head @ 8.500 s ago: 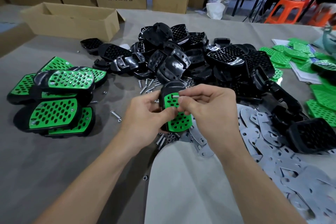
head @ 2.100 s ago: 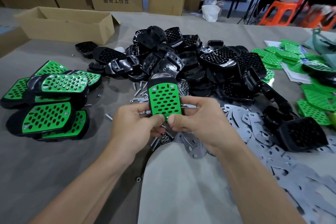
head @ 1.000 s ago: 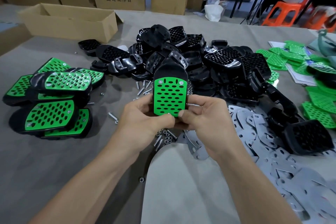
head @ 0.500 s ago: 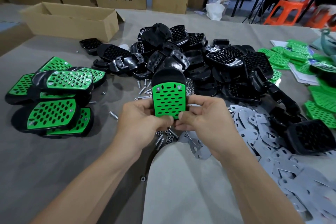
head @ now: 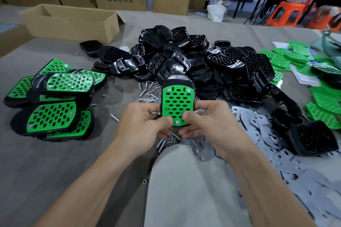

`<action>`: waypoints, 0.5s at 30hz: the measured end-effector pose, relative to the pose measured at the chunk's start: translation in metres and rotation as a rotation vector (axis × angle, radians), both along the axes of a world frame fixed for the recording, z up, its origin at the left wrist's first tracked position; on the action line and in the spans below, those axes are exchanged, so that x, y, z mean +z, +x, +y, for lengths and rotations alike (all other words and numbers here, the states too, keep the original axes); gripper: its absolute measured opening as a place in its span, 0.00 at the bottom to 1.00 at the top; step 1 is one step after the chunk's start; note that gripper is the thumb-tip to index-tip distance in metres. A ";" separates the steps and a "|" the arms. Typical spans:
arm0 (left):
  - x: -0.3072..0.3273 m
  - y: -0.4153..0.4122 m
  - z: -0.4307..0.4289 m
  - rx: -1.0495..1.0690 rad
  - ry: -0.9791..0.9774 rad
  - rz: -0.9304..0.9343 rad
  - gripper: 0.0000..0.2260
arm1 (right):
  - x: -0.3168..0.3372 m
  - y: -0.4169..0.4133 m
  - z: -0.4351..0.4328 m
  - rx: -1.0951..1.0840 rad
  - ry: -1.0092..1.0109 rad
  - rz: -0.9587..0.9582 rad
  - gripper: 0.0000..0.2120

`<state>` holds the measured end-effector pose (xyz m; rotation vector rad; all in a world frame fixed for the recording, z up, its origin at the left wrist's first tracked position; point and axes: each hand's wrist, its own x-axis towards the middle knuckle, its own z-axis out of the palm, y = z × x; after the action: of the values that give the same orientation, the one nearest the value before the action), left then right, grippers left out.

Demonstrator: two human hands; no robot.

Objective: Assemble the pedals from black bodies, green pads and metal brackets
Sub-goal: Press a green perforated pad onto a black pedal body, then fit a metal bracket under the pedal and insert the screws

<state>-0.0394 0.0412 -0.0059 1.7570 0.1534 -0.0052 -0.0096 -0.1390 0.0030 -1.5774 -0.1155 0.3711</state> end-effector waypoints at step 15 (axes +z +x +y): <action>0.012 -0.019 -0.001 -0.071 0.036 -0.494 0.19 | 0.011 -0.023 -0.026 -0.097 -0.328 -0.425 0.14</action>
<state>-0.0582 0.0405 0.0065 1.7472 -0.2696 0.3793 -0.0323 -0.1649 0.0143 -1.9622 -0.3163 -0.0299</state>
